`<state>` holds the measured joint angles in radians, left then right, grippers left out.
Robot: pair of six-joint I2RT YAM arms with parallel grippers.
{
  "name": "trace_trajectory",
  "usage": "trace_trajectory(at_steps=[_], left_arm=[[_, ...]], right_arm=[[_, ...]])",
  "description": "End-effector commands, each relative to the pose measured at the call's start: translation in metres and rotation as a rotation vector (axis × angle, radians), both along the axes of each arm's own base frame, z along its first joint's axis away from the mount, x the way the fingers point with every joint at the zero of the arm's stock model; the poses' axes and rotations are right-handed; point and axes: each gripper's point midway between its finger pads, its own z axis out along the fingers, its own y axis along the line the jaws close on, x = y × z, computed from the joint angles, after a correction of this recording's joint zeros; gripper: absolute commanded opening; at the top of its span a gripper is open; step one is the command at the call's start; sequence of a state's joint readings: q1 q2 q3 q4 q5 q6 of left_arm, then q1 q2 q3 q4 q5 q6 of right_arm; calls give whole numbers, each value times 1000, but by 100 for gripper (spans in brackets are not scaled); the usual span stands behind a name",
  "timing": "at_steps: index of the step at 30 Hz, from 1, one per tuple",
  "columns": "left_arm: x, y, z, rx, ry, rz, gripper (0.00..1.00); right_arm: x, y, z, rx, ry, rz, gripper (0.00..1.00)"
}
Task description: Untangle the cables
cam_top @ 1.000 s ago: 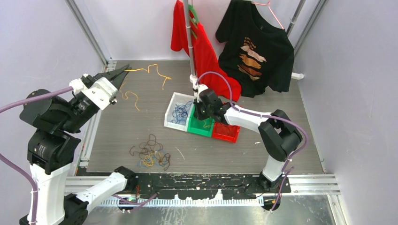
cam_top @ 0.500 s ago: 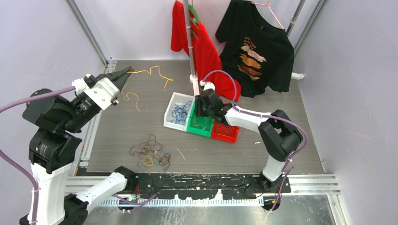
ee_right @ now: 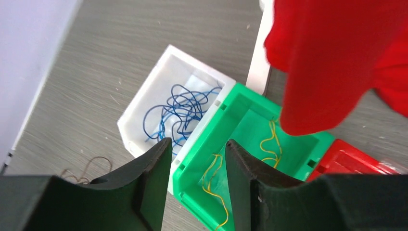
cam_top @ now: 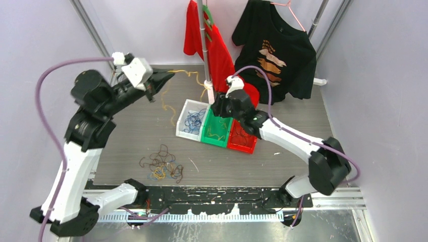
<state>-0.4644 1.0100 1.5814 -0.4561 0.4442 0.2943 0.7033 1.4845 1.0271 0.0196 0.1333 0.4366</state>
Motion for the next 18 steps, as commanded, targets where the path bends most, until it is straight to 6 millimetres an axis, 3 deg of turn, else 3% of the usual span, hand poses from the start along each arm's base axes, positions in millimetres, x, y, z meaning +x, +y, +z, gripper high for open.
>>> trace_trajectory(at_steps=[1, 7, 10, 13, 18], left_arm=[[14, -36, 21, -167, 67, -143, 0], [56, -65, 12, -253, 174, -166, 0], [83, -85, -13, -263, 270, -164, 0], [95, -108, -37, -249, 348, -184, 0], [96, -142, -65, -218, 421, -236, 0]], right_arm=[[-1, -29, 47, 86, -94, -79, 51], [-7, -108, 67, 57, -176, -340, 55], [-12, -142, 72, 32, -228, -452, 55], [-17, -164, 75, 23, -258, -522, 54], [-21, -179, 75, 10, -283, -568, 53]])
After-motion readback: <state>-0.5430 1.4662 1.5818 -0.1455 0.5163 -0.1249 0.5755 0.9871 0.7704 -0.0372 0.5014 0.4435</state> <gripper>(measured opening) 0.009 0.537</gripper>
